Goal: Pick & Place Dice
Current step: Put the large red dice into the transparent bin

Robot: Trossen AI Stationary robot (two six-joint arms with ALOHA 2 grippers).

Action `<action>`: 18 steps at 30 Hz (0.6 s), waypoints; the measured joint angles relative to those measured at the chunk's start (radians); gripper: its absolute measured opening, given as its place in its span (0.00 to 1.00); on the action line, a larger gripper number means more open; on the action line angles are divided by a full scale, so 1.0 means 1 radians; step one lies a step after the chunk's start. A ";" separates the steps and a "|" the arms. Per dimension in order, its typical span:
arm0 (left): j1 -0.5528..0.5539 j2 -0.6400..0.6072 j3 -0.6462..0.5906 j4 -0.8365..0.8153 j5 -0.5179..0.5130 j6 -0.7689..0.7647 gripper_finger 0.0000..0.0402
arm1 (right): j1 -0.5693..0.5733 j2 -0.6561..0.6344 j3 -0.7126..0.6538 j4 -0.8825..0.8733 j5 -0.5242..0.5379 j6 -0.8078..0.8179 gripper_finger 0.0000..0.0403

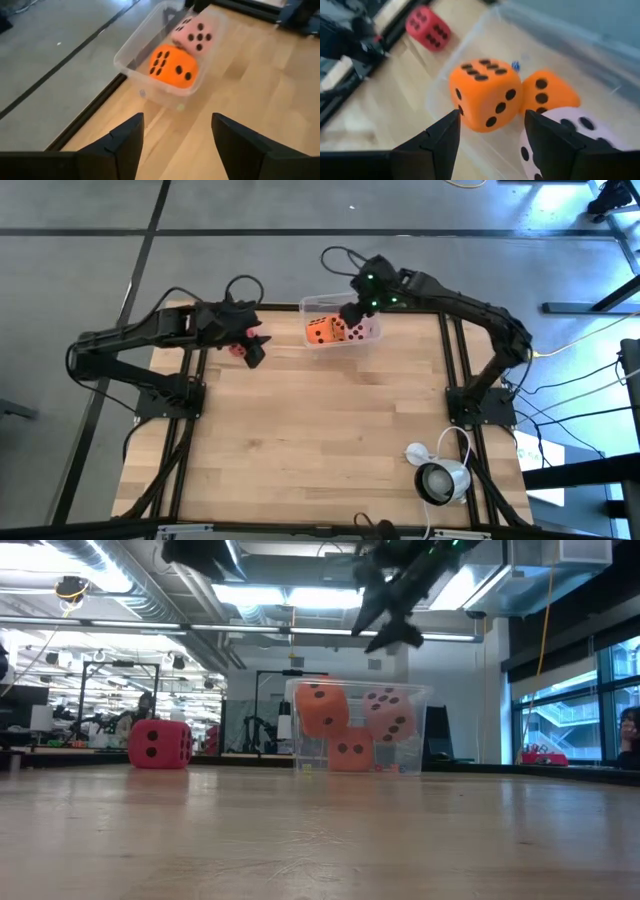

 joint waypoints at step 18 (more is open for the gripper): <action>0.250 0.195 0.000 -0.059 0.221 0.206 0.64 | 0.173 -0.446 0.000 -0.003 0.356 0.025 0.55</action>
